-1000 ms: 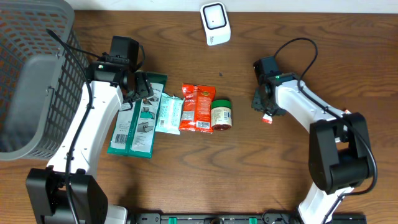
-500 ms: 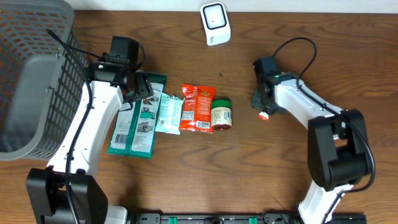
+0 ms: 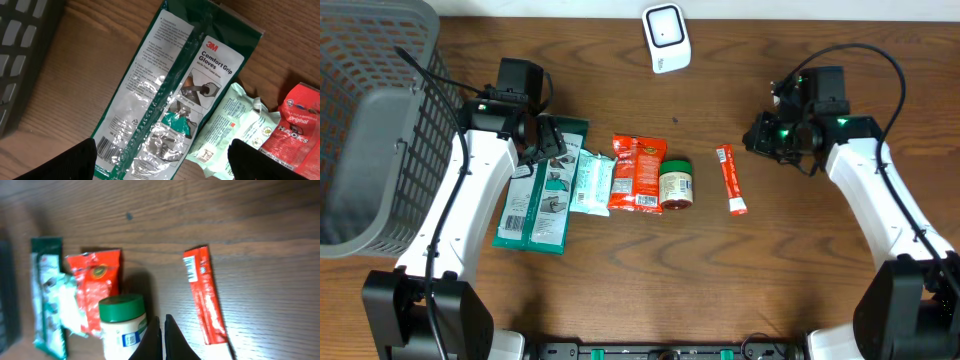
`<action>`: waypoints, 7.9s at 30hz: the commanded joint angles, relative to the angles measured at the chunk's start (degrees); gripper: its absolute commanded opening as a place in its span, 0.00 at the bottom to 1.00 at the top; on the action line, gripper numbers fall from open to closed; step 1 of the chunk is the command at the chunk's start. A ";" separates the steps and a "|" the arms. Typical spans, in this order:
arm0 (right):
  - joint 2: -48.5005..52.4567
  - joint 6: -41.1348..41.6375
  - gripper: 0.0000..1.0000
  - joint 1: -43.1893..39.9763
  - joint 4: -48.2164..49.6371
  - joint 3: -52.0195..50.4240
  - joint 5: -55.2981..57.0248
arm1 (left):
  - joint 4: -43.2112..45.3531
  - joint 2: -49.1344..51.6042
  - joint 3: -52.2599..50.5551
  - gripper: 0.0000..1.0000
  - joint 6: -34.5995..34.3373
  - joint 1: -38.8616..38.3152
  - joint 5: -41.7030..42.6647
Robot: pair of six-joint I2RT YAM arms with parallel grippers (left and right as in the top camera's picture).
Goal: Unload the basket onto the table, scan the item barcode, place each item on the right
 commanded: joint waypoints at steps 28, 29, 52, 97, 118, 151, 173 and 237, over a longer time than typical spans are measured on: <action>10.75 -9.33 0.24 16.17 5.11 -7.32 29.68 | -0.17 0.11 -0.20 0.84 0.37 0.02 -0.31; 11.76 -9.33 0.24 16.41 5.49 -7.32 30.21 | -0.15 0.11 -0.20 0.84 0.37 0.02 -0.31; 4.37 -9.31 0.31 16.50 1.95 -6.10 32.87 | -0.15 0.11 -0.20 0.84 0.37 0.02 -0.31; 5.14 -9.55 0.01 -1.55 7.32 -12.04 -12.13 | -0.15 0.11 -0.20 0.84 0.37 0.02 -0.31; 5.86 -9.73 0.34 9.31 15.41 -15.74 14.23 | -0.17 0.11 -0.20 0.84 0.37 0.02 -0.31; 9.27 -14.29 0.21 18.53 19.56 -14.03 35.10 | -0.17 0.11 -0.20 0.84 0.37 0.02 -0.31; 8.39 -13.14 0.28 16.44 17.42 -13.92 29.38 | -0.17 0.11 -0.20 0.84 0.37 0.02 -0.31; 11.67 -14.95 0.22 14.51 12.04 -12.59 18.45 | -0.15 0.11 -0.20 0.84 0.37 0.02 -0.31</action>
